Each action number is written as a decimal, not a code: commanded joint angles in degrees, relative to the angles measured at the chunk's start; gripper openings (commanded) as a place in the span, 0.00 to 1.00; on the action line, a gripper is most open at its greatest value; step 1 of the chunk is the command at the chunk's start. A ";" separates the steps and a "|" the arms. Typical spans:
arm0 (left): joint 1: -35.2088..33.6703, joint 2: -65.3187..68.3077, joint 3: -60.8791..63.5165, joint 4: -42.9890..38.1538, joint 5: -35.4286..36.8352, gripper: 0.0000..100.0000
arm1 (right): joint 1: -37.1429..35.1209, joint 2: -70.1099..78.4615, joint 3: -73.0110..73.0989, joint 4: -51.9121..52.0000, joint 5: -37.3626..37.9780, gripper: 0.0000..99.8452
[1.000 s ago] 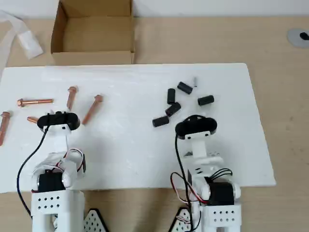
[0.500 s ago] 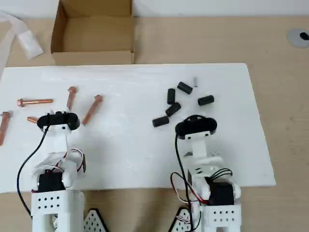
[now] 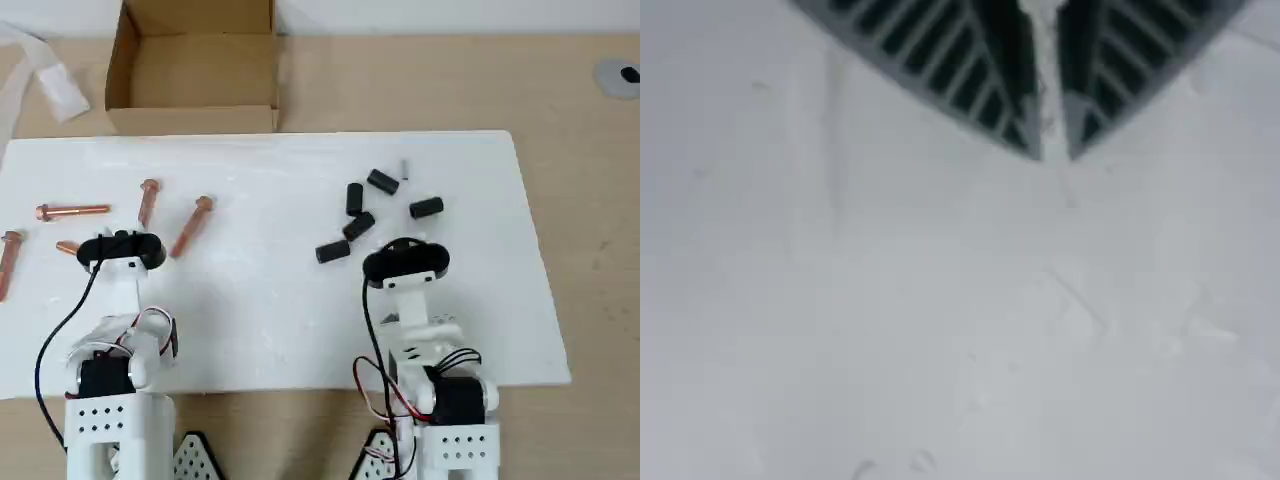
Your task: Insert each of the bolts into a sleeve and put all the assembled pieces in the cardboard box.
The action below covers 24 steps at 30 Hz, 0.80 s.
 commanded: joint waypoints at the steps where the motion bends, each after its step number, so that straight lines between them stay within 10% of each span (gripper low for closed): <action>1: -0.79 -0.48 0.09 -1.14 -0.26 0.01 | 0.92 -6.46 0.13 -1.14 0.35 0.01; 12: -13.80 3.74 -13.63 -2.90 -2.55 0.01 | 3.38 -6.29 -1.10 -0.62 -0.09 0.01; 24: -24.70 64.31 -67.78 20.04 -21.10 0.09 | 4.26 26.33 -27.03 -4.31 -0.26 0.01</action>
